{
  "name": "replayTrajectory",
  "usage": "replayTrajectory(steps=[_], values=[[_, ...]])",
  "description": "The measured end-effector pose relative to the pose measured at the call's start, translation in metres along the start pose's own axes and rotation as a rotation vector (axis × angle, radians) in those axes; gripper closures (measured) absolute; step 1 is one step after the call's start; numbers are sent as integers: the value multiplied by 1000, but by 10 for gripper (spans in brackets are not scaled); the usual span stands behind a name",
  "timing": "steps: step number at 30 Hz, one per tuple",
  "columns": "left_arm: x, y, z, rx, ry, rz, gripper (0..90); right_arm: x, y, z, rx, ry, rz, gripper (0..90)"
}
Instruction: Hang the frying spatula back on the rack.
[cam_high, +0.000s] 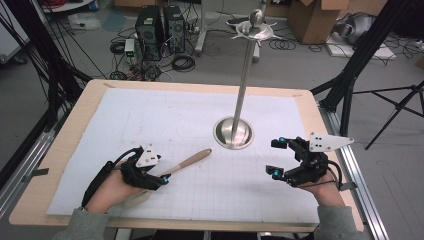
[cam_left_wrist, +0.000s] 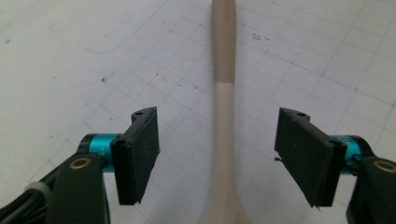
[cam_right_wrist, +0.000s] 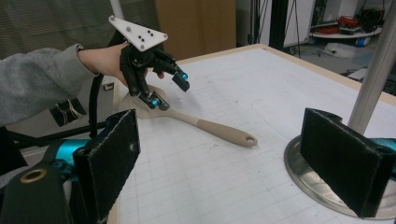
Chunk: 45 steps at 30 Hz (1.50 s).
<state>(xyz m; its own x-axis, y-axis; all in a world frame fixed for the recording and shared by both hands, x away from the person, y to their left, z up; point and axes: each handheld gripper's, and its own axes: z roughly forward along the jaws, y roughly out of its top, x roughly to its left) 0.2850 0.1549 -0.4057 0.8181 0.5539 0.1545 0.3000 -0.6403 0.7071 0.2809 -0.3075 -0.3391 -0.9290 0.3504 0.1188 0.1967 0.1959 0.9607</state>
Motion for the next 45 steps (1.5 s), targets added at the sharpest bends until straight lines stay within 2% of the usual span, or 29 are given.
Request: replayTrajectory(steps=[5,10,19,29,45], values=[[0,-1,4,24,-11,9,332,1,0,-1,2,-1,2,114],[0,-1,5,29,-18,8,352,1,-1,-2,2,-4,3,114],[-2,0,8,59,-22,61,438,2,-1,-3,-1,-9,1,114],[-3,0,10,108,-27,54,501,3,-2,-5,0,-11,5,115],[-6,2,15,188,-16,86,579,4,-3,-7,-1,-16,8,115]])
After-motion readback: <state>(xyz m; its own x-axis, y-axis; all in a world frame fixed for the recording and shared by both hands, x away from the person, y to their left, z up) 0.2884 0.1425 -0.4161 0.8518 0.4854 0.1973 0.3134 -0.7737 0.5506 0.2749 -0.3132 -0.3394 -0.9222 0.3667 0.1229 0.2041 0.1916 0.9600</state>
